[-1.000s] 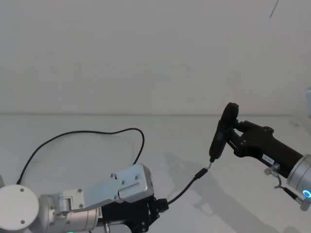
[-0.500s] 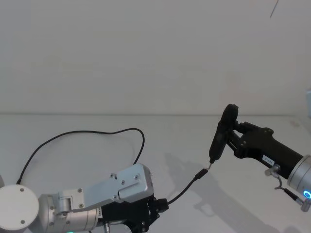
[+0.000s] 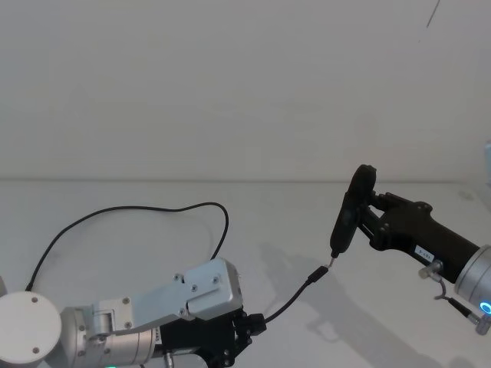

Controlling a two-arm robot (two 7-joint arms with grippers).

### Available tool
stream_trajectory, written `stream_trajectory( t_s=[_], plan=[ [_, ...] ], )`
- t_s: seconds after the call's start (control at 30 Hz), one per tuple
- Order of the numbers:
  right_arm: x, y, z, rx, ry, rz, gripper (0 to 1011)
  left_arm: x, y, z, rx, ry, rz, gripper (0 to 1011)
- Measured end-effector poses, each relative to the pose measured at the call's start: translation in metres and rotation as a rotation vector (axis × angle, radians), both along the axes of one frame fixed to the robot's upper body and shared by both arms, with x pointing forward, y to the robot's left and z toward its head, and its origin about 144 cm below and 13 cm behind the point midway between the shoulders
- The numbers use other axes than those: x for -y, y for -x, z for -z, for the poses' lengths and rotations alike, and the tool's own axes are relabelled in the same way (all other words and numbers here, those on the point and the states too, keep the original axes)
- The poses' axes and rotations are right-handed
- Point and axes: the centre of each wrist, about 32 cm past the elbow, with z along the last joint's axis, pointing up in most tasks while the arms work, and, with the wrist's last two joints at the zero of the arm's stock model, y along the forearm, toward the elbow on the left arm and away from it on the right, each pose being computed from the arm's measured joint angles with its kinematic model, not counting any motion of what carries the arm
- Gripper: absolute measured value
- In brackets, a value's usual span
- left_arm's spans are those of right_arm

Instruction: Pick up the data cable with the one hand.

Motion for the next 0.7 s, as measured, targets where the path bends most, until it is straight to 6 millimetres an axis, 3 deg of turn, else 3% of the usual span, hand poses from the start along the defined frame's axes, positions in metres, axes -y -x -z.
stream_trajectory(
  t_s=[0.7],
  plan=[
    [0.0003,0.0000,-0.0001,0.002,0.000,-0.002,279,0.0000,0.0000,0.0000,0.000,0.000,0.000,53]
  ],
)
